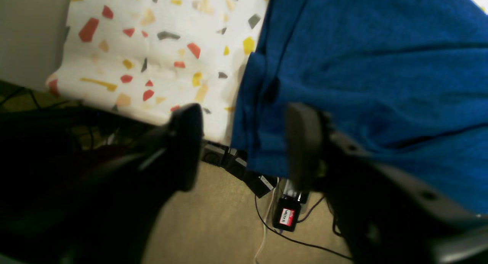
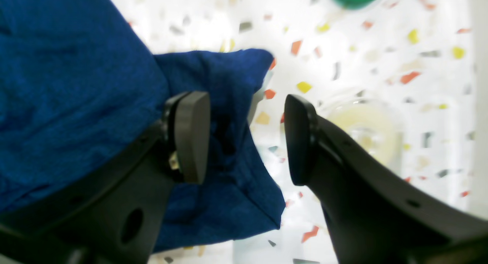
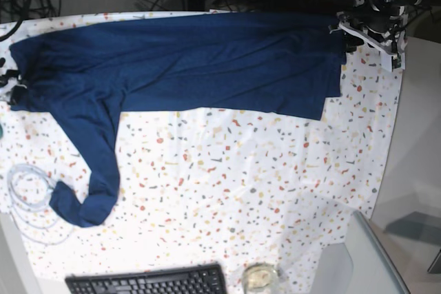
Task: Layout the t-shirt on the table in an organized manner, then fold the t-shirt properly
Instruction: 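Fold the shirt's side over toward the collar with both grippers, then release the shirt and move the right gripper to the hanging sleeve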
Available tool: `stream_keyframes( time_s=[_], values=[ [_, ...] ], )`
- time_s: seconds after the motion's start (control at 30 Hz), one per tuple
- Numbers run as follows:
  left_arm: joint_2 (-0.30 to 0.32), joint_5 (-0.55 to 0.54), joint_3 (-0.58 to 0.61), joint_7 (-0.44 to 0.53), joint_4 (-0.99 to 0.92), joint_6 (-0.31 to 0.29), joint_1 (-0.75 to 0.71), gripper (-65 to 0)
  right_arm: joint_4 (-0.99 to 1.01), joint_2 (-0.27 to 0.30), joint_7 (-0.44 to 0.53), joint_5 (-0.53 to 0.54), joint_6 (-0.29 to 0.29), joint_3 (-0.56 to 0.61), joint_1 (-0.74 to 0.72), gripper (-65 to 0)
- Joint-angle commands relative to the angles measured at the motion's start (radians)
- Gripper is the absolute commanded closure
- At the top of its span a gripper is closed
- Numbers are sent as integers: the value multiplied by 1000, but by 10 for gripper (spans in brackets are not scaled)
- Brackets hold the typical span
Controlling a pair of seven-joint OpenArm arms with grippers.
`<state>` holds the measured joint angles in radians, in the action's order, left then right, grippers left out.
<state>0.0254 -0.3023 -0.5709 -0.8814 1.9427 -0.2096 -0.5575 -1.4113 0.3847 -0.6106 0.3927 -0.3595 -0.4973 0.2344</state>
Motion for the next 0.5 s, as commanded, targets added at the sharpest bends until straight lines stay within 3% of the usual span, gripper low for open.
stream_keyframes(
  time_s=[0.0,0.1,0.2,0.23,0.33,0.47],
  values=[
    [12,-2,-36,14,30,8,-3,-357,-20,21,16,7,0,-2,-10,-297],
    [11,-2,-84,18,40,5,14,-291,-3,23,22,7,-2,1,-27,-249],
    [11,-2,-88,18,17,3,90,-21,66,29,24,7,-2,25,-69,-44],
    [11,-2,-73,18,-7,3,121,0,92,29,24,7,-2,36,-82,0],
    [14,8,35,18,-62,3,185,0,131,27,24,7,-2,50,-111,-41],
    [14,8,140,52,-118,6,224,0,162,26,24,7,-2,79,-140,-27]
  ],
)
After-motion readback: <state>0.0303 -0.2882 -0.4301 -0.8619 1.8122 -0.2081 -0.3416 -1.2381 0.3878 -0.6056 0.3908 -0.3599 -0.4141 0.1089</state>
